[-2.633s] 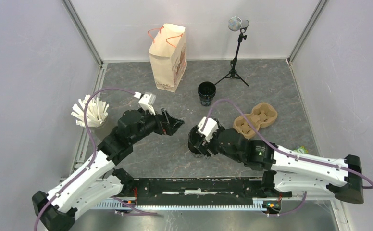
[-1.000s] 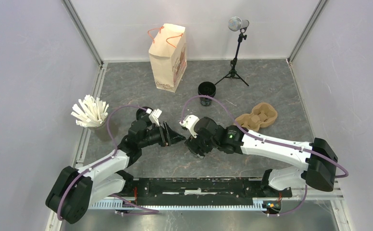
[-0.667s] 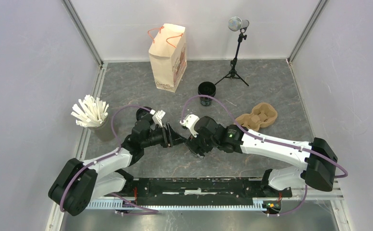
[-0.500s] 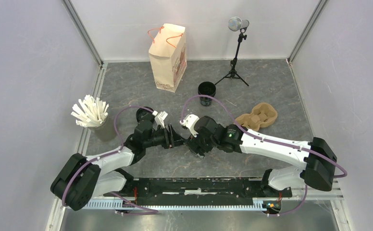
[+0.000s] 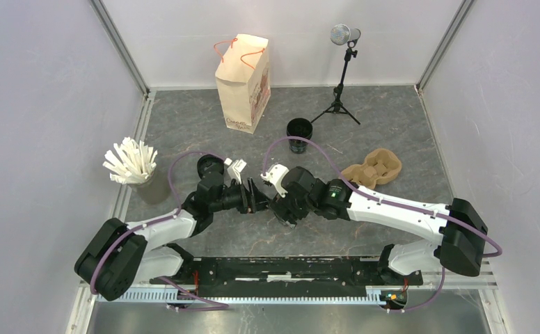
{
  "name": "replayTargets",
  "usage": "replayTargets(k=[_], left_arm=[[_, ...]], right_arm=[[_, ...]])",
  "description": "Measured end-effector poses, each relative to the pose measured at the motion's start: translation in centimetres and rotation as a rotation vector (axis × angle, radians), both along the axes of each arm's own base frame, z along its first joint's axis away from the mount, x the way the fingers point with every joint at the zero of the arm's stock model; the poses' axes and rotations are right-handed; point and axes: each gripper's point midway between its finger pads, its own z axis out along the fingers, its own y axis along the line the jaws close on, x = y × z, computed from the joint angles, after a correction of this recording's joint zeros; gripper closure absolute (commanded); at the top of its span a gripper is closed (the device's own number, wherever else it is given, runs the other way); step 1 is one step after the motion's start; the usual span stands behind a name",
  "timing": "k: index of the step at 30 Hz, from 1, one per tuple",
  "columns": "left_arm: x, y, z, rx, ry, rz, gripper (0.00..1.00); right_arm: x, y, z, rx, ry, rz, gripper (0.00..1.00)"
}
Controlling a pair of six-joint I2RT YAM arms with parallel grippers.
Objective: Pack the takeout coffee
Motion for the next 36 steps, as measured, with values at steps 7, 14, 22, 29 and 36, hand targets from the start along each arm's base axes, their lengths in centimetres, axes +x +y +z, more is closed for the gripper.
replayTargets(k=[7,14,22,29,36], left_arm=[[1.0,-0.5,1.4,-0.006,-0.037,-0.002,0.23],[1.3,-0.6,0.8,0.033,-0.048,-0.017,0.28],[1.1,-0.4,-0.7,0.083,-0.015,-0.024,0.29],[1.3,-0.4,-0.5,0.086,-0.025,-0.026,0.30],[1.5,-0.6,-0.3,0.089,-0.037,-0.028,0.32]], right_arm=[[0.1,0.1,0.1,0.004,0.000,0.000,0.11],[0.2,0.3,0.5,0.013,-0.007,-0.002,0.07],[0.2,0.3,0.5,0.015,-0.008,-0.003,0.07],[0.6,0.1,2.2,0.065,-0.034,-0.021,0.11],[2.6,-0.7,5.2,0.179,-0.098,-0.085,0.17]])
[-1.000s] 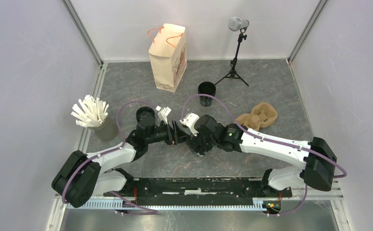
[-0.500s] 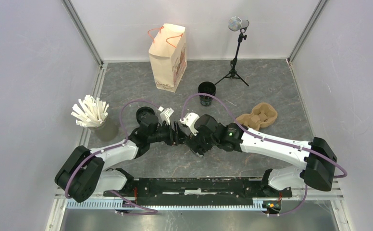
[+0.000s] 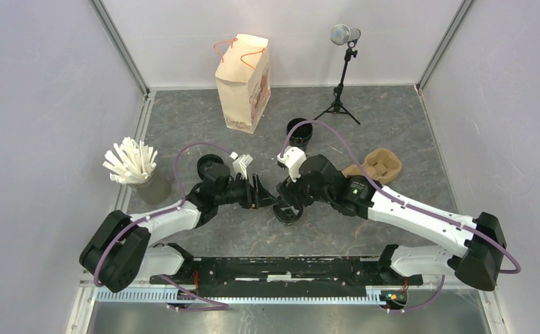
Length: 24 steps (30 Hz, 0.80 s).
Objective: Pack the takeout coffee
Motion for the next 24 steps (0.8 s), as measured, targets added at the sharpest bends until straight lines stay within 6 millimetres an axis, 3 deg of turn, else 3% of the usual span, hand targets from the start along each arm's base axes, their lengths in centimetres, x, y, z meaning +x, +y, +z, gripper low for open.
replayTargets(k=[13,24], left_arm=[[1.8,-0.5,0.5,0.062,-0.035,-0.005,0.36],[1.6,0.1,0.3,0.117,-0.028,-0.010,0.21]], right_arm=[[1.7,-1.2,-1.8,0.048,0.058,0.006,0.32],[1.7,-1.5,-3.2,0.089,0.107,0.023,0.42]])
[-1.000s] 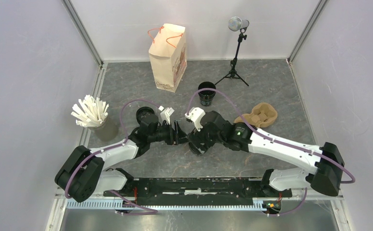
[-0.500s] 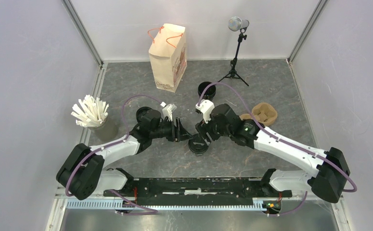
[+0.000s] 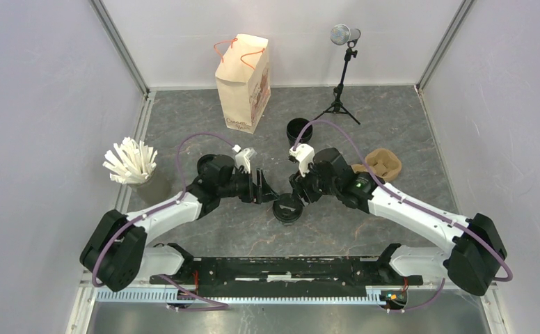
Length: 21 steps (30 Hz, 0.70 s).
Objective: Pack the takeout coffee
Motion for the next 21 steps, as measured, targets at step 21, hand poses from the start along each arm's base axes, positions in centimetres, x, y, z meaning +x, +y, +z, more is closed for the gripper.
replayTargets(k=[21], left_arm=[[0.3,-0.4,-0.6,-0.008,-0.003,-0.016,0.35]], right_arm=[[0.5,0.6,-2.2,0.044,0.035,0.022,0.53]])
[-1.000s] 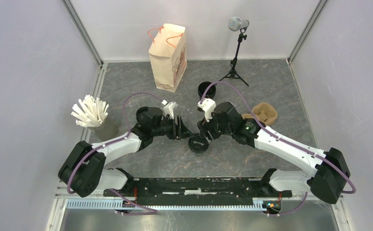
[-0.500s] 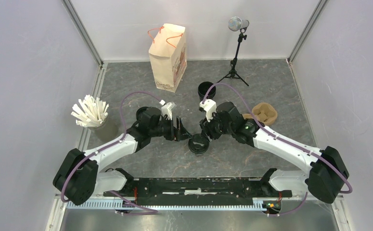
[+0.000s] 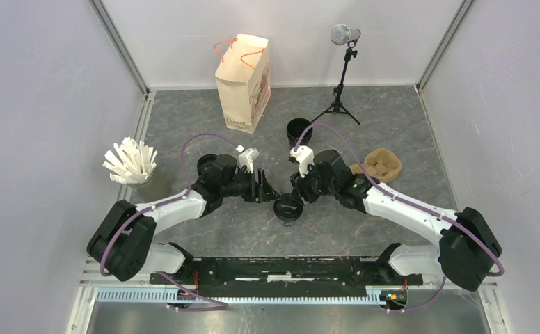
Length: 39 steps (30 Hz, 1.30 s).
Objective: Pack the takeout coffee
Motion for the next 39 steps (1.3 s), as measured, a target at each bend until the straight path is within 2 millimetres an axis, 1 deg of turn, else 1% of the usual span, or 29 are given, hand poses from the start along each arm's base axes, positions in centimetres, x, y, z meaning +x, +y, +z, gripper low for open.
replayTargets(k=[2,7,12,15,18,25,29,34,39], left_arm=[[0.2,-0.2,-0.2,-0.007,0.005,0.000,0.38],[0.5,-0.4,0.0,-0.016,-0.007,0.005,0.39],[0.4,-0.3,0.0,-0.016,-0.008,0.006,0.38],[0.0,-0.2,0.1,-0.020,-0.011,0.006,0.35],[-0.5,-0.1,0.3,-0.020,-0.012,0.001,0.27],[-1.8,-0.2,0.1,-0.011,0.005,-0.023,0.21],[-2.0,-0.2,-0.1,-0.007,0.009,-0.027,0.21],[-2.0,-0.3,-0.4,-0.005,0.015,-0.026,0.25],[-2.0,-0.6,-0.7,-0.002,0.020,-0.029,0.27]], right_arm=[[0.1,0.1,-0.2,0.017,-0.001,-0.003,0.54],[0.4,0.1,-0.3,0.055,-0.014,-0.015,0.56],[0.2,0.1,-0.3,0.091,-0.028,-0.018,0.56],[-0.1,0.1,-0.3,0.107,-0.027,-0.018,0.56],[-0.2,0.1,-0.2,0.113,-0.026,-0.018,0.56],[-0.5,-0.1,0.0,0.114,-0.017,-0.020,0.56],[-0.6,-0.1,0.0,0.115,-0.013,-0.016,0.55],[-0.7,-0.1,-0.1,0.119,-0.009,-0.017,0.55],[-0.8,-0.1,-0.2,0.123,-0.006,-0.019,0.51]])
